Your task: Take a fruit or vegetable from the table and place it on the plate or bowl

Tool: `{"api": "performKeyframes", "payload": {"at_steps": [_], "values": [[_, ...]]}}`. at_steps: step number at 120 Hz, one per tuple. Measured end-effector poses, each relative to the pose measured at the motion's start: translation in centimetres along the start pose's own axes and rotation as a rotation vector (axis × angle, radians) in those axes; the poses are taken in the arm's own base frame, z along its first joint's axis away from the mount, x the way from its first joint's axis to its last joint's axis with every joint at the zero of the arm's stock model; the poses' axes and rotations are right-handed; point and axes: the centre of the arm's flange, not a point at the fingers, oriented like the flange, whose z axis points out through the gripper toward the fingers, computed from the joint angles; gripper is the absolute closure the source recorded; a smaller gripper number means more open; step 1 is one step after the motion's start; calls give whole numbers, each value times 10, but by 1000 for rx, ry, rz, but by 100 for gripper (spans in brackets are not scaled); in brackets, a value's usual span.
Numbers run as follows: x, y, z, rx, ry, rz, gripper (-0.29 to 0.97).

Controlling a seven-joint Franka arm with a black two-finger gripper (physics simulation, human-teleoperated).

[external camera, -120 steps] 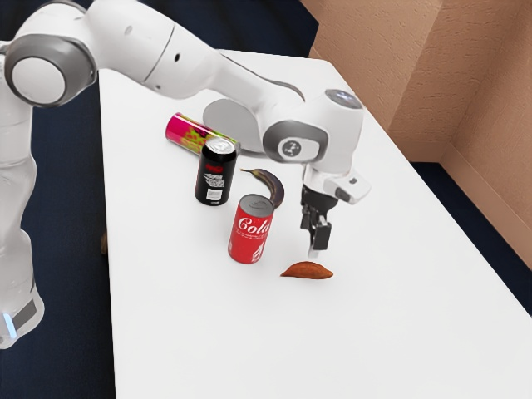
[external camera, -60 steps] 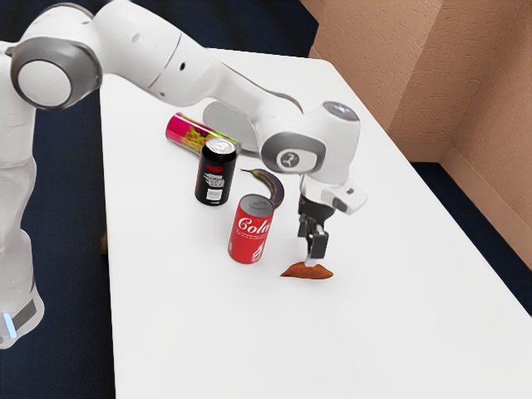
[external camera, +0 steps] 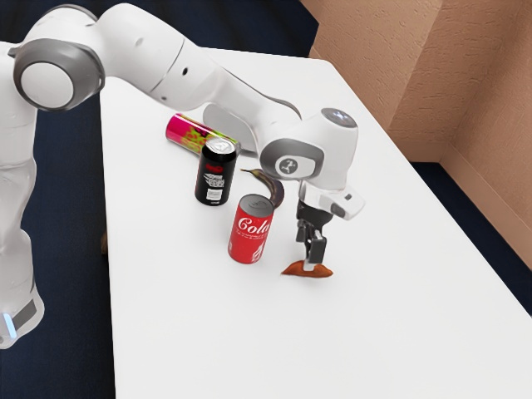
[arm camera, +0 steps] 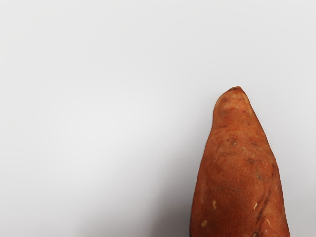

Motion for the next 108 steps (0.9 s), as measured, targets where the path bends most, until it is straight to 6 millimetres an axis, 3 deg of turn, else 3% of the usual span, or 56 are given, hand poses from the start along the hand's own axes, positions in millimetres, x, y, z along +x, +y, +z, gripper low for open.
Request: {"api": "performKeyframes", "payload": {"at_steps": [55, 83, 108], "values": [[2, -1, 15, -2, -11, -5, 2], [2, -1, 16, -17, -10, -26, 45], [2, -1, 11, -18, -3, -33, 53]]}}
